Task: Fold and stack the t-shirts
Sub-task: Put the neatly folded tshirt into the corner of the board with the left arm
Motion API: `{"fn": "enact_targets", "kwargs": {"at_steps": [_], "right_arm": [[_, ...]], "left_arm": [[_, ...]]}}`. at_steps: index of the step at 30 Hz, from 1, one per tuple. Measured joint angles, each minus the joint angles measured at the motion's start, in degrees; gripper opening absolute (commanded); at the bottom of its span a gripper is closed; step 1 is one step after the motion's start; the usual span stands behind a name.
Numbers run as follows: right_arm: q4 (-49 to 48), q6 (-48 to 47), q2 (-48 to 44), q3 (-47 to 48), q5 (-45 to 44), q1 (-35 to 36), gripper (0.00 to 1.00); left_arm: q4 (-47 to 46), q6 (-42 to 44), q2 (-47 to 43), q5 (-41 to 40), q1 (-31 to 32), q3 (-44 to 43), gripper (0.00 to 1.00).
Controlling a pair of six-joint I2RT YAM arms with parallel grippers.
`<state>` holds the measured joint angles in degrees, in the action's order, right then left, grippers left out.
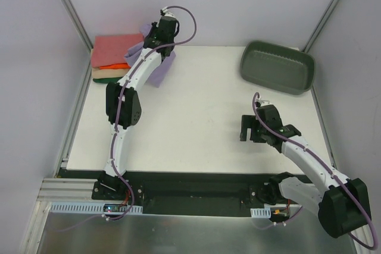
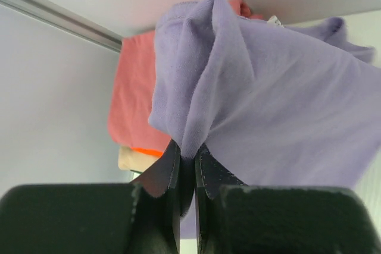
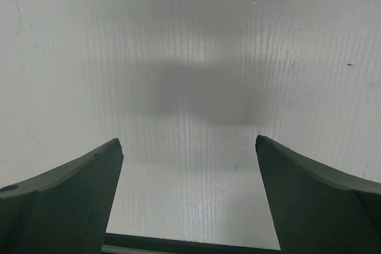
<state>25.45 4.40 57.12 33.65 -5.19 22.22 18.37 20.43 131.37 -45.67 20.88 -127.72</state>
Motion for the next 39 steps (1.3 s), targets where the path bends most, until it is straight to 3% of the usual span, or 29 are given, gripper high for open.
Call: {"fn": "enact_targets", "kwargs": {"at_steps": [20, 32, 39], "right_arm": [[1.0, -0.4, 1.0, 0.9, -4.0, 0.0, 0.96], [1.0, -0.1, 2.0, 0.9, -6.6, 0.0, 0.96], [1.0, -0.1, 2.2, 0.9, -8.3, 0.0, 0.96]], "left_arm": [[-14.5, 14.2, 0.2, 0.3, -5.6, -4.7, 0.0], [-29.0, 19.9, -3.4, 2.7, -11.9, 11.2, 0.0], [-32.3, 20.6, -3.6, 9.2, -15.8, 14.0, 0.0]]}}
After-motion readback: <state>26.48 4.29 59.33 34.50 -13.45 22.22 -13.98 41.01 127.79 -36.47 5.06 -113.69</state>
